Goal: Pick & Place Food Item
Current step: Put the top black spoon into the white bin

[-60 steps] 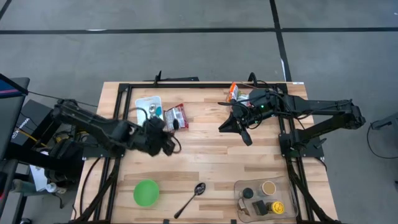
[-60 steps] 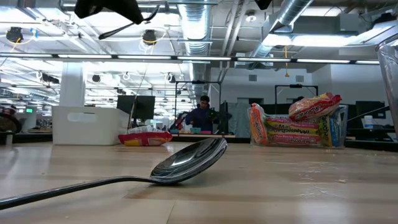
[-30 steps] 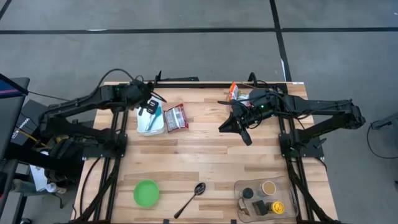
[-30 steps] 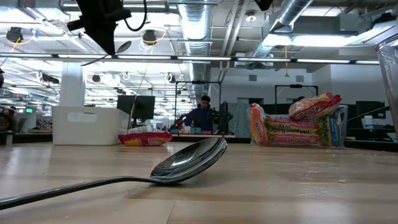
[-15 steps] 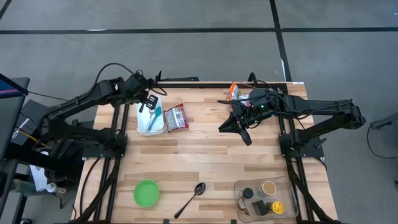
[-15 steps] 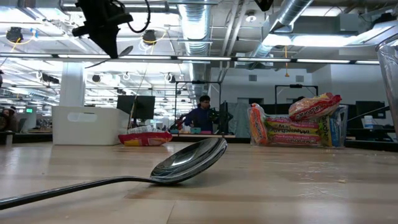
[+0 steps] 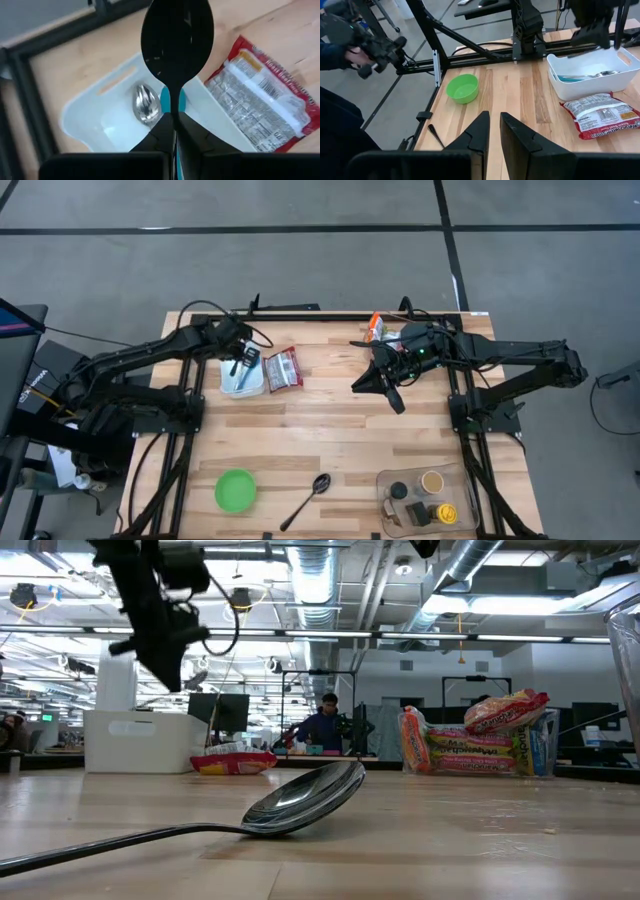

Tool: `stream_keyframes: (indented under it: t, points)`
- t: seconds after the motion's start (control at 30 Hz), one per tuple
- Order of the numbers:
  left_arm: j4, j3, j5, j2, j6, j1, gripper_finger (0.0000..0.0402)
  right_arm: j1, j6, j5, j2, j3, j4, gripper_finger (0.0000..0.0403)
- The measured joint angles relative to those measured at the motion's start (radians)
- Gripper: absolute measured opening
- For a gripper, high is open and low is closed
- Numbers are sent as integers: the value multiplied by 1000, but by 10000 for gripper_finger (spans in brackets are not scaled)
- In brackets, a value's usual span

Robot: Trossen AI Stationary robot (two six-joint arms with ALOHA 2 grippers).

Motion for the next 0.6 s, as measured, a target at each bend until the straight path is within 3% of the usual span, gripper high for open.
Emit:
stream_keyframes:
  t: [0.23, 0.6]
  points:
    - [163, -160, 62, 0, -18, 51, 5, 0, 0, 0, 0, 0, 0, 40]
    - [232, -309, 161, 0, -37, 86, 4, -1, -1, 0, 0, 0, 0, 40]
